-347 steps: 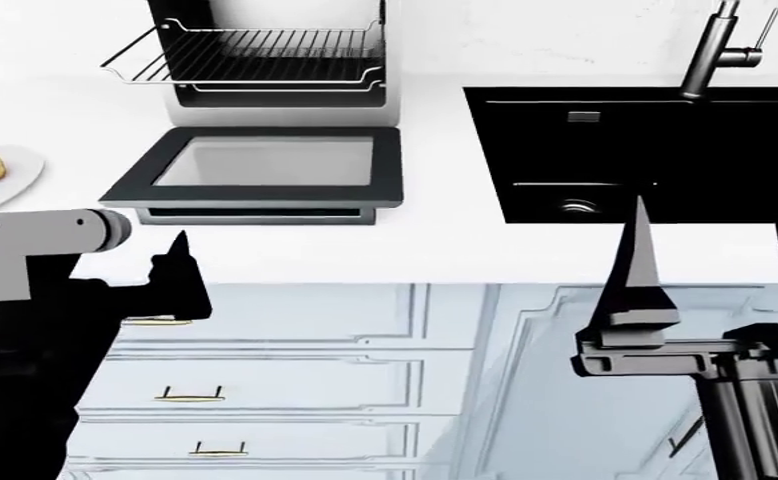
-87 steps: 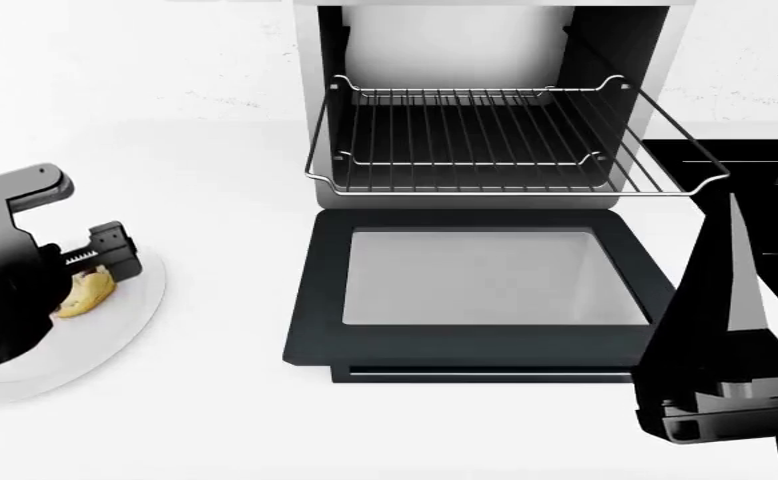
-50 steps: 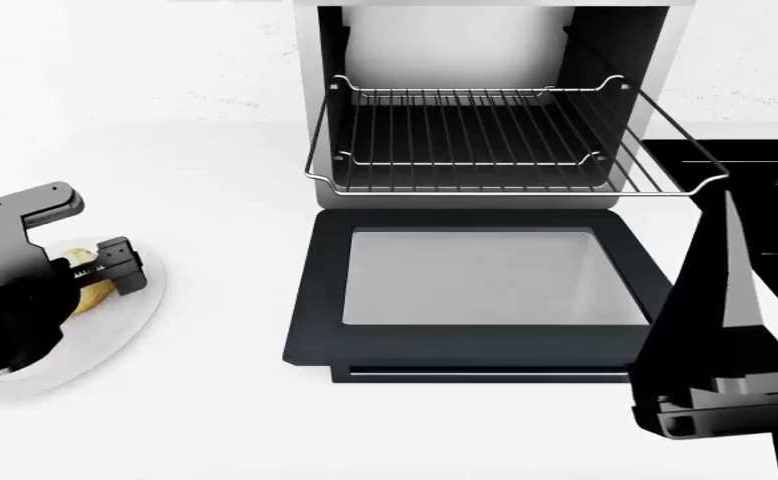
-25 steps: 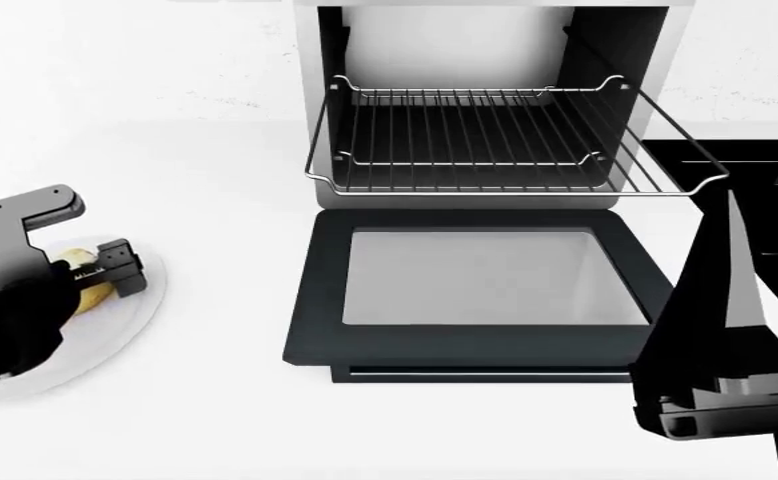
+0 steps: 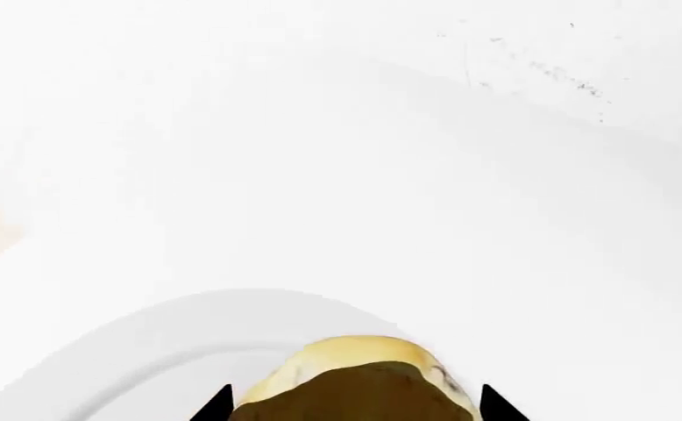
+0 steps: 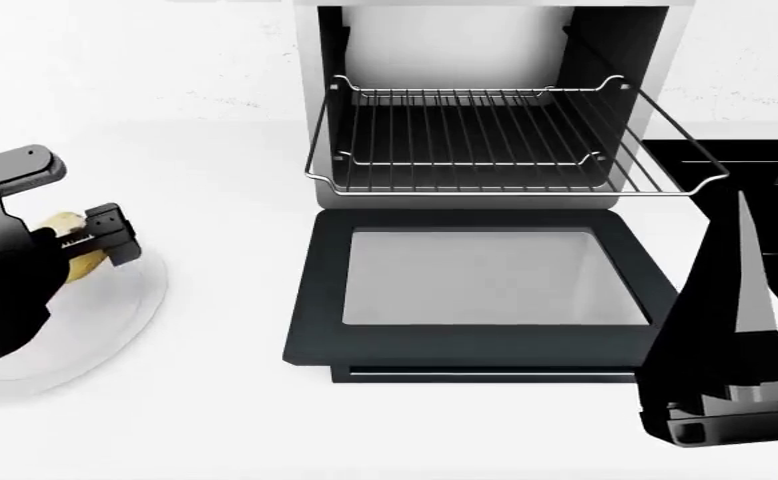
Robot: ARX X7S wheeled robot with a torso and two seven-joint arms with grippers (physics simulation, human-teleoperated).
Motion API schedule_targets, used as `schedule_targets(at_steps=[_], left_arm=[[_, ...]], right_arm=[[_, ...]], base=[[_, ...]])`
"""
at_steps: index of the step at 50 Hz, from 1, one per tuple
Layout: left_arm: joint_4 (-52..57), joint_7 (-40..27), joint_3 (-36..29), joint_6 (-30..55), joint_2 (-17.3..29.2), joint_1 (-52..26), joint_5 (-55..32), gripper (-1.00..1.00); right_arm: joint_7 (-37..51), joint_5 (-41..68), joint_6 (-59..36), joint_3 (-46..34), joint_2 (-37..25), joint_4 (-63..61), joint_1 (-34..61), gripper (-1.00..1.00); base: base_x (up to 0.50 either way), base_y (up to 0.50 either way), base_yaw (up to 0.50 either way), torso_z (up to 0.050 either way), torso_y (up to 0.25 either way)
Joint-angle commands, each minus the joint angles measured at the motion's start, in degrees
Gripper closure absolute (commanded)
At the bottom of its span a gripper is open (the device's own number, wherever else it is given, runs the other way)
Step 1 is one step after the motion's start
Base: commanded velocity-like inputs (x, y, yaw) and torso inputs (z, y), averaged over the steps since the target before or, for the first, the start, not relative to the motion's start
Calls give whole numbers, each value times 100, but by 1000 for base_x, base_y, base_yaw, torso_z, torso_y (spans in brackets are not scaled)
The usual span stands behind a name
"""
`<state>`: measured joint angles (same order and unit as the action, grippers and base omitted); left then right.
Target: Place the scone on the top rack of the toaster oven.
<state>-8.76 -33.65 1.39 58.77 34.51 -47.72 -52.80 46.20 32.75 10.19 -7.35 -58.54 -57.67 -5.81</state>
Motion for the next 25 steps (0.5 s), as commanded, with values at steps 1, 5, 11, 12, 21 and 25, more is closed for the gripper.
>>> schedule_targets(at_steps=[1, 5, 11, 12, 21, 25], left_arm=[[561, -329, 172, 289, 5, -213, -413, 100], [785, -442, 213, 497, -1, -355, -608, 100], [1038, -562, 230, 747, -31, -551, -855, 100], [1072, -569, 219, 778, -38, -588, -884, 100], [1344, -680, 182, 1065, -110, -860, -1195, 100], [1447, -761, 188, 1186, -137, -944, -1335, 100]], right_arm=[[40, -34, 157, 91, -76, 0, -186, -100], [53, -37, 204, 117, -93, 5, -228, -100], [56, -74, 167, 9, -19, 35, -124, -100], [62, -68, 120, -33, 1, 37, -51, -100], [80, -89, 189, -32, 15, 66, -96, -100], [105, -113, 253, 20, 0, 63, -181, -100]], base=[[0, 0, 0, 0, 0], [0, 0, 0, 0, 0], [0, 0, 0, 0, 0], [0, 0, 0, 0, 0], [0, 0, 0, 0, 0], [0, 0, 0, 0, 0]])
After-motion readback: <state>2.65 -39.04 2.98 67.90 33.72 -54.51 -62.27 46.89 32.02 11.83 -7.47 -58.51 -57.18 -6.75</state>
